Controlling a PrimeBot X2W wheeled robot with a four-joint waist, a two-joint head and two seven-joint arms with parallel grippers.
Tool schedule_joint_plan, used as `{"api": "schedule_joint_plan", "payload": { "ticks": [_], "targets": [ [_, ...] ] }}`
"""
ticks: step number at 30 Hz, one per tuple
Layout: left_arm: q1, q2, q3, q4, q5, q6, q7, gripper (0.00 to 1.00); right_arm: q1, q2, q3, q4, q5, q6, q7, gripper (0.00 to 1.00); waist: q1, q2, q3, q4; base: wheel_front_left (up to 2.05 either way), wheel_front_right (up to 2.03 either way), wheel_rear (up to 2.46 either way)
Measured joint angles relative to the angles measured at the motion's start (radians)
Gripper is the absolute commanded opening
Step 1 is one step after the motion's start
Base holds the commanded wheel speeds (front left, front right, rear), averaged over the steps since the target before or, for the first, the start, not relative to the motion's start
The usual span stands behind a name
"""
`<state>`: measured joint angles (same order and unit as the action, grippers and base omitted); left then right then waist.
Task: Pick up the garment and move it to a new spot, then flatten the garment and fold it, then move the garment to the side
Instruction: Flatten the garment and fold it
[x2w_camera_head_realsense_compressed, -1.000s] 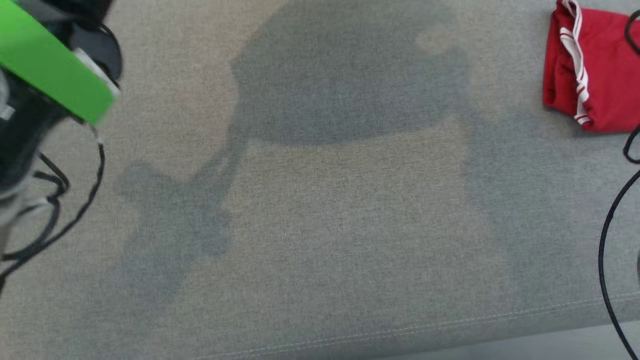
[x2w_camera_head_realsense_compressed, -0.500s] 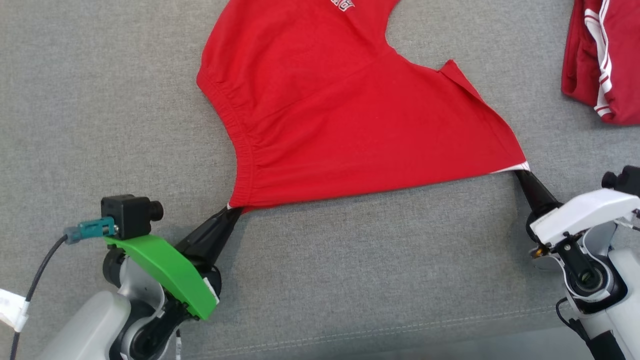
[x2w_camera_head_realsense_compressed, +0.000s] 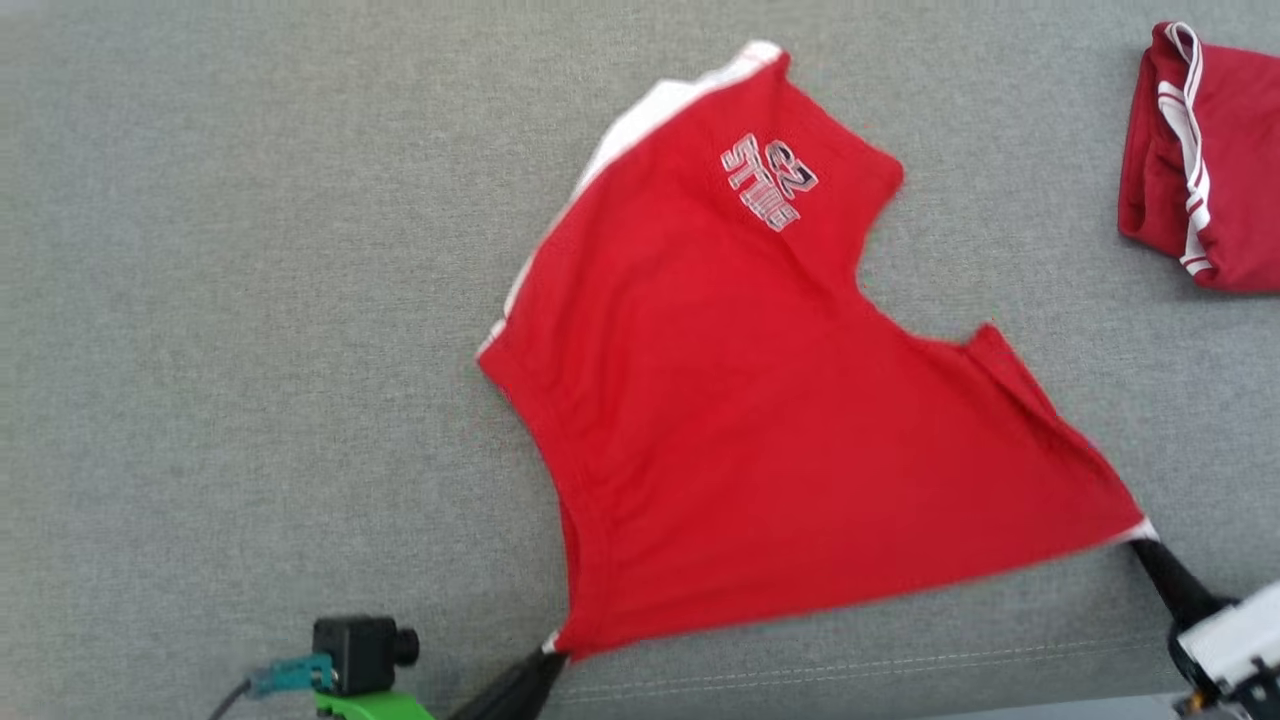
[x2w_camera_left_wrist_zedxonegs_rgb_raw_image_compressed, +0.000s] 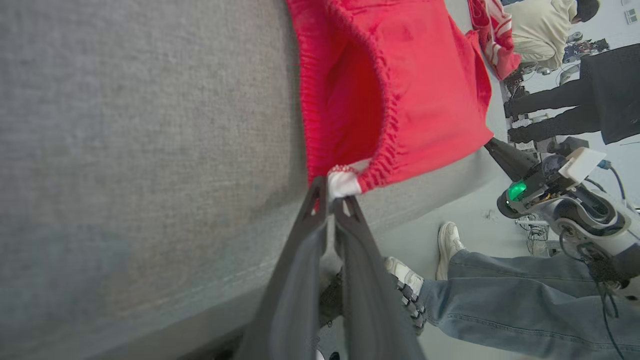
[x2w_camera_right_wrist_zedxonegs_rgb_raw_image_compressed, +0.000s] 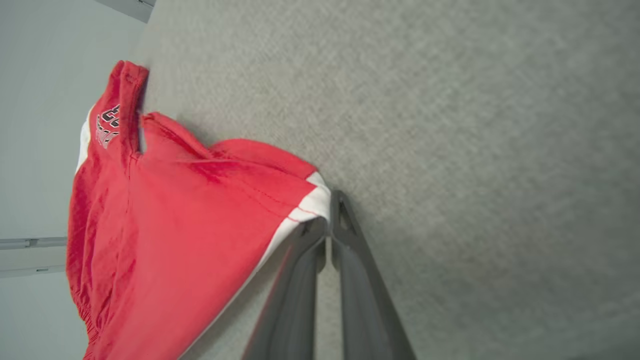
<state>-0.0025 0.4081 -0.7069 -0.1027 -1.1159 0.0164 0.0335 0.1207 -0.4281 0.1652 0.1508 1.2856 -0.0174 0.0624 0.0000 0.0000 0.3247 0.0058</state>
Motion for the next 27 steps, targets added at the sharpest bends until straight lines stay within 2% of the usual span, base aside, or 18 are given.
{"api": "schedule_joint_plan", "payload": {
  "ticks": [2, 5, 8, 15, 19, 21, 23, 27],
  "targets": [
    [0.027, -0.001, -0.010, -0.002, -0.020, 0.006, 0.011, 0.00, 0.051, -0.010, -0.011, -0.004, 0.020, 0.004, 0.011, 0.00, 0.0000, 0.0000, -0.007, 0.004, 0.00, 0.00, 0.00],
    [0.124, 0.000, -0.045, -0.023, -0.096, 0.014, 0.056, 0.00, 0.230, -0.026, -0.051, -0.023, 0.111, 0.017, 0.054, 0.00, 0.0000, 0.0000, -0.026, 0.032, 0.00, 0.00, 0.00],
    [0.180, 0.015, -0.045, -0.045, -0.151, 0.015, 0.072, 0.00, 0.330, -0.028, -0.052, -0.035, 0.147, 0.029, 0.082, 0.00, 0.0000, 0.0000, -0.037, 0.055, 0.00, 0.00, 0.00],
    [0.192, 0.036, 0.026, -0.137, -0.227, 0.011, 0.067, 0.00, 0.243, -0.095, -0.096, -0.212, 0.160, 0.088, 0.104, 0.00, 0.0000, 0.0000, -0.070, 0.076, 0.00, 0.00, 0.00],
    [0.174, 0.065, 0.058, -0.218, -0.263, 0.005, 0.097, 0.00, 0.167, -0.160, -0.108, -0.313, 0.159, 0.086, 0.141, 0.00, 0.0000, 0.0000, -0.060, 0.082, 0.00, 0.00, 0.00],
    [0.141, 0.076, 0.072, -0.247, -0.277, 0.006, 0.117, 0.00, 0.113, -0.194, -0.106, -0.341, 0.140, 0.072, 0.164, 0.00, 0.0000, 0.0000, -0.049, 0.085, 0.00, 0.00, 0.00],
    [0.098, 0.075, 0.093, -0.274, -0.315, 0.013, 0.136, 0.00, 0.054, -0.224, -0.104, -0.364, 0.120, 0.048, 0.184, 0.00, 0.0000, 0.0000, -0.034, 0.087, 0.00, 0.00, 0.00],
    [-0.003, 0.082, 0.128, -0.300, -0.319, 0.042, 0.172, 0.00, -0.065, -0.260, -0.089, -0.394, 0.079, 0.002, 0.218, 0.00, 0.0000, 0.0000, 0.005, 0.094, 0.00, 0.00, 0.00]
  ]
}}
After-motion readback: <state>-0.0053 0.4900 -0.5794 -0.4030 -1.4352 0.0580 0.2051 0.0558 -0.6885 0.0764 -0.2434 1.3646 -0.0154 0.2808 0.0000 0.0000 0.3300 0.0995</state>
